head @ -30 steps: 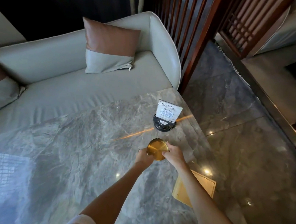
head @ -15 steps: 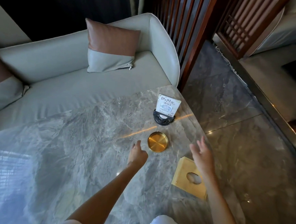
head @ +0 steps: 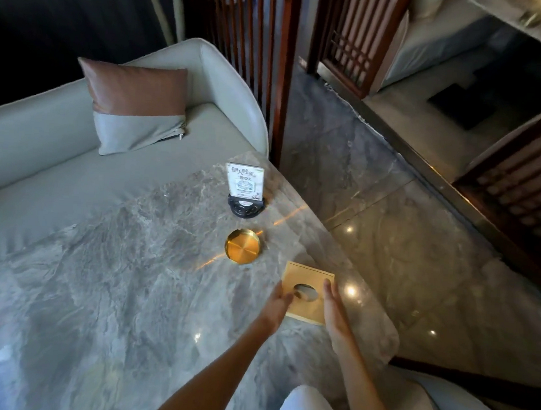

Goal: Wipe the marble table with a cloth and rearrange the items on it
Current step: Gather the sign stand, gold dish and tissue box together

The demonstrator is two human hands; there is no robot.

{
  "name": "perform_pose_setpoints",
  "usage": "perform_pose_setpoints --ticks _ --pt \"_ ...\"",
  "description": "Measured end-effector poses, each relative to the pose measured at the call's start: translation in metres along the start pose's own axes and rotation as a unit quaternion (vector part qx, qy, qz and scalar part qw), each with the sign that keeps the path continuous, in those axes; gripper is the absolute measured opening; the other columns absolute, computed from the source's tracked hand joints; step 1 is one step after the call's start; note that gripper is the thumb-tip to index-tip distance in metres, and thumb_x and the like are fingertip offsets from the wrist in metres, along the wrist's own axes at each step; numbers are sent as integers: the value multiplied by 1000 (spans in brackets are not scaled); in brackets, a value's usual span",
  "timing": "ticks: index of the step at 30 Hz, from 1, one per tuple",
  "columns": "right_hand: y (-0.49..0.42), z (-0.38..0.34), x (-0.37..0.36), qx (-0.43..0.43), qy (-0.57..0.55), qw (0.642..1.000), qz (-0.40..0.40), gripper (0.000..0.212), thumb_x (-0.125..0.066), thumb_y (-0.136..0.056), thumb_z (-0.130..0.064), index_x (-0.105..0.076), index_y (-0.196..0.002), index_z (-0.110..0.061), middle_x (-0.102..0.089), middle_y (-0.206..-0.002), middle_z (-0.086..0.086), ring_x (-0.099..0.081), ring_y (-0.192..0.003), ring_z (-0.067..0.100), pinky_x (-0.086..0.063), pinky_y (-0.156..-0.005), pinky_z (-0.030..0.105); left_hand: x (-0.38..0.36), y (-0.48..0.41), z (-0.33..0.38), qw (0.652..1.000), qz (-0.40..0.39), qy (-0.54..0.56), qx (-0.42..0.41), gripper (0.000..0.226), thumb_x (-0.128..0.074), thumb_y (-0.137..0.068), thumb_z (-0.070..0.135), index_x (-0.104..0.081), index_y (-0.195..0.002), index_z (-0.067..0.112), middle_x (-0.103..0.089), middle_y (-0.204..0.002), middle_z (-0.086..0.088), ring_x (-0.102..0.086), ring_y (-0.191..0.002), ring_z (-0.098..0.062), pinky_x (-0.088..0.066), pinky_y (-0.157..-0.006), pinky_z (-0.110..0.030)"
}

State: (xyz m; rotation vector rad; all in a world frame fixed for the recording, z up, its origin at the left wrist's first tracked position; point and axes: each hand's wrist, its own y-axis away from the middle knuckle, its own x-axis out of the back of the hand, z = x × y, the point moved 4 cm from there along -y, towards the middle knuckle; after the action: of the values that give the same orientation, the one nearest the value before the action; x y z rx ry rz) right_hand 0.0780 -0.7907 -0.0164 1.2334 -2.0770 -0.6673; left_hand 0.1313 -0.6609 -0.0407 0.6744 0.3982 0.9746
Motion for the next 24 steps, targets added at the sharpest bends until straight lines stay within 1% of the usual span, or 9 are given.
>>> perform_pose_setpoints --ticks 2,4,9,12,14,17,18,20,24 --pt "8 12 4 0 -2 1000 -1 61 -26 -103 -53 -14 -157 -27 -23 -162 1 -22 -149 23 -19 -119 38 -1 8 -10 1000 3 0 2 37 -40 -102 8 -44 -138 8 -55 -135 -18 -54 -116 -24 -43 -100 -33" --pt "17 26 5 -3 1 1000 3 62 -28 -101 -56 -15 -156 -32 -25 -161 -2 -22 -149 22 -19 -119 40 0 17 -23 1000 3 -8 3 34 -40 -102 13 -47 -135 13 -57 -133 -14 -54 -120 -26 -42 -102 -35" --pt "35 59 1 -19 -5 1000 -5 65 -30 -100 -58 -10 -157 -32 -27 -161 2 -30 -146 26 -26 -118 41 -3 40 -48 1000 -3 -9 10 34 -40 -104 17 -46 -137 16 -56 -134 -7 -52 -127 -25 -41 -106 -34" --pt "40 63 0 -8 -3 1000 -3 65 -30 -101 -54 -8 -157 -31 -25 -162 3 -29 -147 27 -26 -118 41 -3 44 -50 1000 -9 1 18 43 -40 -104 19 -38 -146 8 -48 -146 -13 -48 -132 -25 -36 -116 -40" --pt "41 61 -1 -11 -6 1000 -13 66 -30 -101 -55 -5 -157 -32 -22 -163 3 -27 -148 27 -24 -119 43 -2 48 -46 1000 -19 -9 21 47 -39 -104 22 -32 -149 10 -42 -151 -13 -46 -131 -21 -35 -112 -32" --pt "42 61 1 -4 6 1000 -17 70 -32 -99 -58 -4 -157 -31 -18 -164 2 -24 -149 27 -24 -121 45 0 57 -40 998 -22 -3 54 64 -41 -103 28 -9 -156 14 -23 -160 -13 -30 -145 -27 -26 -117 -36" --pt "44 60 3 17 36 999 -3 72 -33 -98 -59 -4 -157 -30 -16 -164 2 -22 -150 26 -22 -120 44 4 59 -39 998 -19 -2 61 68 -42 -103 31 -4 -156 16 -19 -162 -13 -25 -148 -28 -23 -119 -38" --pt "47 53 4 76 141 986 36 76 -34 -96 -62 -6 -158 -27 -10 -166 5 -15 -152 26 -18 -121 46 22 66 -40 998 7 -58 39 68 -43 -102 34 -6 -157 19 -16 -163 -11 -21 -150 -28 -20 -121 -40" --pt "57 24 -32 196 378 901 83 69 -34 -98 -58 -13 -157 -30 -10 -165 4 -8 -152 29 -6 -121 52 90 98 -47 960 111 -252 -45 51 -46 -100 25 -36 -149 14 -37 -155 -8 -34 -144 -21 -25 -117 -30"
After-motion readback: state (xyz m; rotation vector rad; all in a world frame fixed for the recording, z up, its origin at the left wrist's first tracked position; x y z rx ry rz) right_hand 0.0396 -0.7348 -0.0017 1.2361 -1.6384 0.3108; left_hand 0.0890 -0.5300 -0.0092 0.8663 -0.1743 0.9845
